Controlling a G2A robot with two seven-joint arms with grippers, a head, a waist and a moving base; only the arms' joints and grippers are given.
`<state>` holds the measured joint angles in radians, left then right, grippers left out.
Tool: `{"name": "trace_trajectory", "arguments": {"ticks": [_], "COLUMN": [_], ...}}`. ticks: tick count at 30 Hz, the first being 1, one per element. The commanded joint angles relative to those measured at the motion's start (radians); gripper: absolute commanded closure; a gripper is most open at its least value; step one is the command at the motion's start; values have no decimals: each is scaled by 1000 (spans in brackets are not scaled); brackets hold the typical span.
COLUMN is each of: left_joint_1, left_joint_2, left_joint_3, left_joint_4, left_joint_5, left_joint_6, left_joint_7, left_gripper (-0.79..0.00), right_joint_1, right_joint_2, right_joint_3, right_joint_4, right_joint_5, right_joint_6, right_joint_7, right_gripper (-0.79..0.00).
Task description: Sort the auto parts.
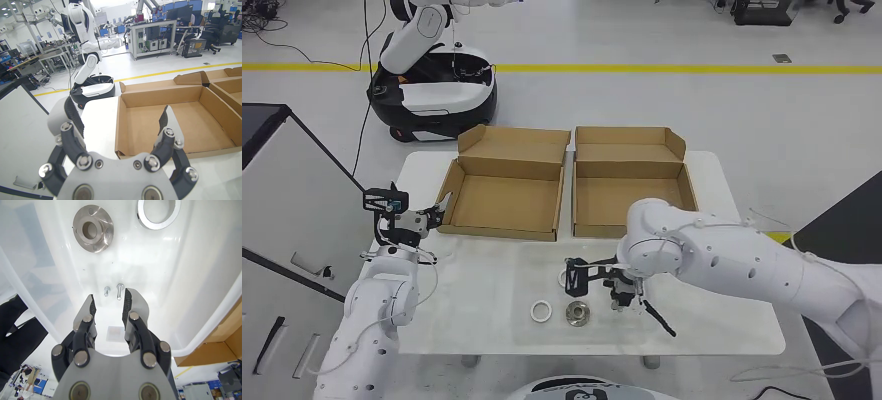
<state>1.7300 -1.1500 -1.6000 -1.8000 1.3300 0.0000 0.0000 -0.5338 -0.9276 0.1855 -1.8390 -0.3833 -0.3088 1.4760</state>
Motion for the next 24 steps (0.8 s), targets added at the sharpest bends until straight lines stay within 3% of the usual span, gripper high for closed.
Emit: {"name": "trace_trajectory", "arguments": {"ticks": [1, 24], "left_joint_1": [0, 0], "left_joint_2": [0, 0], "left_joint_3": [0, 0], "left_joint_4": [0, 0], "left_joint_5": [0, 0], "left_joint_6": [0, 0], "left_joint_7": [0, 0], "left_gripper": [-785, -785], "right_joint_1": [-5, -60], "right_joint_2": [-2, -22], "right_joint_3": [1, 21], "right_joint_4": [4, 62], "right_joint_5": [-8, -68], "right_joint_6": [2, 21], "right_joint_7": [-2, -8], "right_gripper": [-354, -351]}}
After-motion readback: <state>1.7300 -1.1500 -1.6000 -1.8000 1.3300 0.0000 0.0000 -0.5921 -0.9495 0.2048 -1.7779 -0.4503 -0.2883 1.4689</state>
